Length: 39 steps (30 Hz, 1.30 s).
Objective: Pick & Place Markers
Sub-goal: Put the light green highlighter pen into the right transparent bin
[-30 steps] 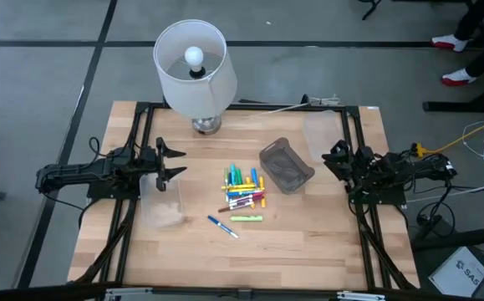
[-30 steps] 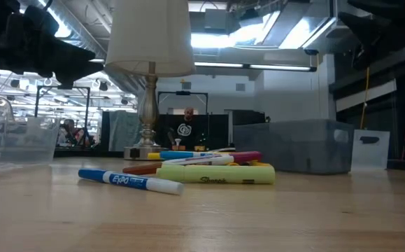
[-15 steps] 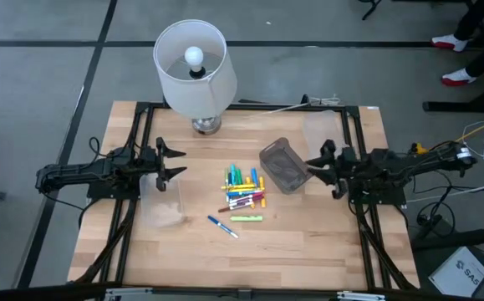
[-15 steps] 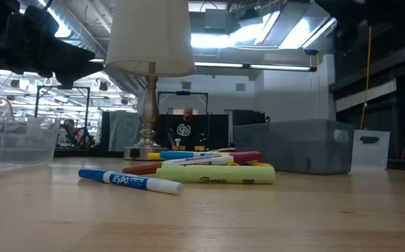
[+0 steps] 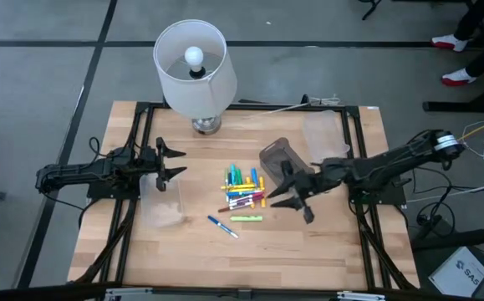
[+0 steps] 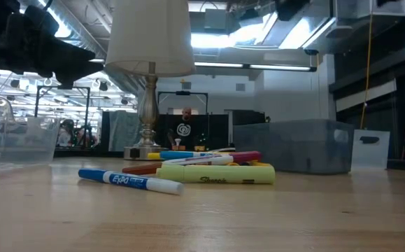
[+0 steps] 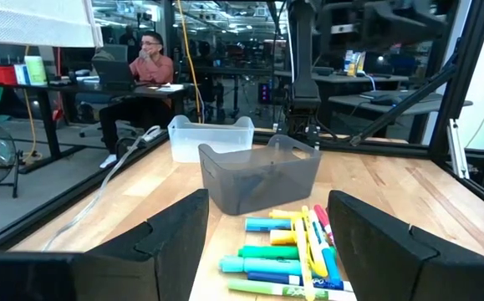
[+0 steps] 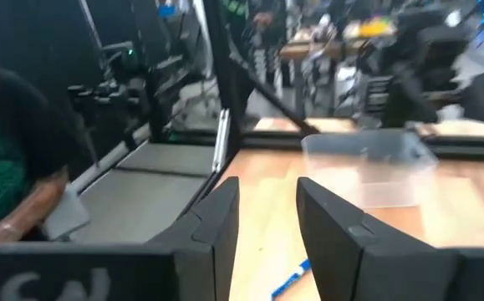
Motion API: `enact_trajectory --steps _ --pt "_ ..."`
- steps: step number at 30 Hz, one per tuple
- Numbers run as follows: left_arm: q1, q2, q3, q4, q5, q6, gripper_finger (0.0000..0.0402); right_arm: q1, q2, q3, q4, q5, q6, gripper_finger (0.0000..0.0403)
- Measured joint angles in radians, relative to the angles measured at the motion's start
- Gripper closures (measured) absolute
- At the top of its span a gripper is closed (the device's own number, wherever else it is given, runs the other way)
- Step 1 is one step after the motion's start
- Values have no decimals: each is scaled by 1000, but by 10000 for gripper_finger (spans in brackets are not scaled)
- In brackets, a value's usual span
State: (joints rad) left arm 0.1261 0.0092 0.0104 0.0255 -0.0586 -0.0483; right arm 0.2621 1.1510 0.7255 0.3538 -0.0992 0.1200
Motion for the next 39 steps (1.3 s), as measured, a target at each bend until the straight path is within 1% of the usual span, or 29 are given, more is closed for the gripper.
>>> enact_trajectory --steps 7,11,16,18,25,27,30,33,36,39 --pt "0 0 0 0 0 0 160 3 162 227 -360 -7 4 281" --pt "0 0 0 0 0 1 160 3 226 308 -458 -8 3 281" --pt "0 0 0 0 0 0 160 3 280 336 -462 -14 18 281" --pt "0 0 0 0 0 0 160 3 295 336 -464 -33 46 281" --pt "0 0 0 0 0 0 160 4 359 336 -467 -36 56 281" --pt "0 0 0 0 0 1 160 4 371 336 -464 -13 17 281" --pt "0 0 0 0 0 0 160 4 383 336 -449 74 -48 281" --pt "0 0 0 0 0 0 160 4 388 336 -445 119 -87 281" --pt "0 0 0 0 0 0 160 4 389 336 -415 124 -97 281" --pt "0 0 0 0 0 1 160 4 389 336 -404 81 -76 281"
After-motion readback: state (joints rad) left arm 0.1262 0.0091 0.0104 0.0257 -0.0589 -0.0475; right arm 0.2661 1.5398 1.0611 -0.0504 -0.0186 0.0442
